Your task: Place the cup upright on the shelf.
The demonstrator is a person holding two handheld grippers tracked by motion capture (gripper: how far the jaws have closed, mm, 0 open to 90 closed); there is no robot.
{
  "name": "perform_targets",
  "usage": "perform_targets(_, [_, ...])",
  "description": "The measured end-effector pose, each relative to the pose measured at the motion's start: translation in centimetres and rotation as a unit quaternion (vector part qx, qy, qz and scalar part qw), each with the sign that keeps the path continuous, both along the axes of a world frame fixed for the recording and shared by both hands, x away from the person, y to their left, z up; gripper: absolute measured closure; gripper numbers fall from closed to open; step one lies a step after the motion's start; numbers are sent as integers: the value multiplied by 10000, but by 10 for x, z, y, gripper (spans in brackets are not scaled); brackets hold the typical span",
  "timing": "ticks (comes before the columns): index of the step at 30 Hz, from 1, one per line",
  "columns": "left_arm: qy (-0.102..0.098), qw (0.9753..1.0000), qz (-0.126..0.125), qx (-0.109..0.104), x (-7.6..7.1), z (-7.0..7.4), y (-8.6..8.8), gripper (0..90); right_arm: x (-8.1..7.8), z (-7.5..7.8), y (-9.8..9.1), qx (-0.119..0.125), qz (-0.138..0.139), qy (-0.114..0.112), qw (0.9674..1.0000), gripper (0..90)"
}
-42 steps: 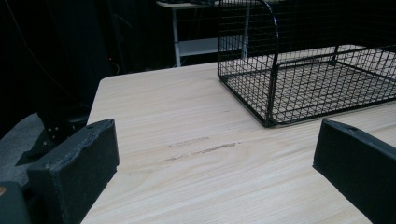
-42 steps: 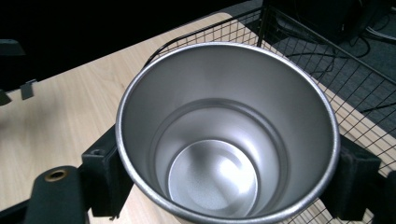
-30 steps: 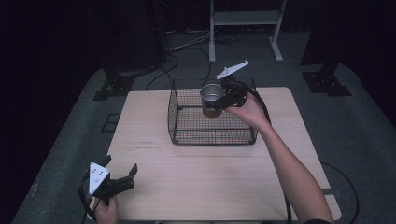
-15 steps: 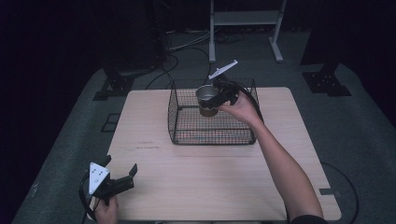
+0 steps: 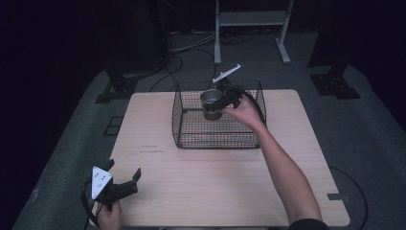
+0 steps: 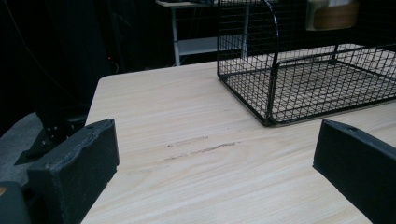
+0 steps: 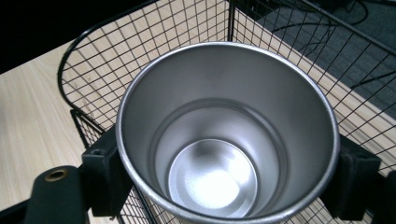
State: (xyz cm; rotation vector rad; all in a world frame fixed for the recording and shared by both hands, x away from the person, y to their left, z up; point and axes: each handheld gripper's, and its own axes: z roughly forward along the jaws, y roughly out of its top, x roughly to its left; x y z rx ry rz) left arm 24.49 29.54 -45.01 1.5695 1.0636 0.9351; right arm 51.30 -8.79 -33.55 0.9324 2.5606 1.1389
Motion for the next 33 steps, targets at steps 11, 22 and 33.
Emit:
perform_targets(11, [-16, 10000, 23, -7, -1, 0, 2, 0, 12, -22, 7, -192, -126, 173, 9996, 178])
perform_targets(22, [-12, 10000, 33, 3, -2, 1, 2, 0, 20, -37, 9, -352, -181, 281, 9988, 178])
perform_targets(33, [-11, 10000, 40, -11, -3, 1, 3, 0, 26, -54, 6, -370, -321, 404, 9980, 177])
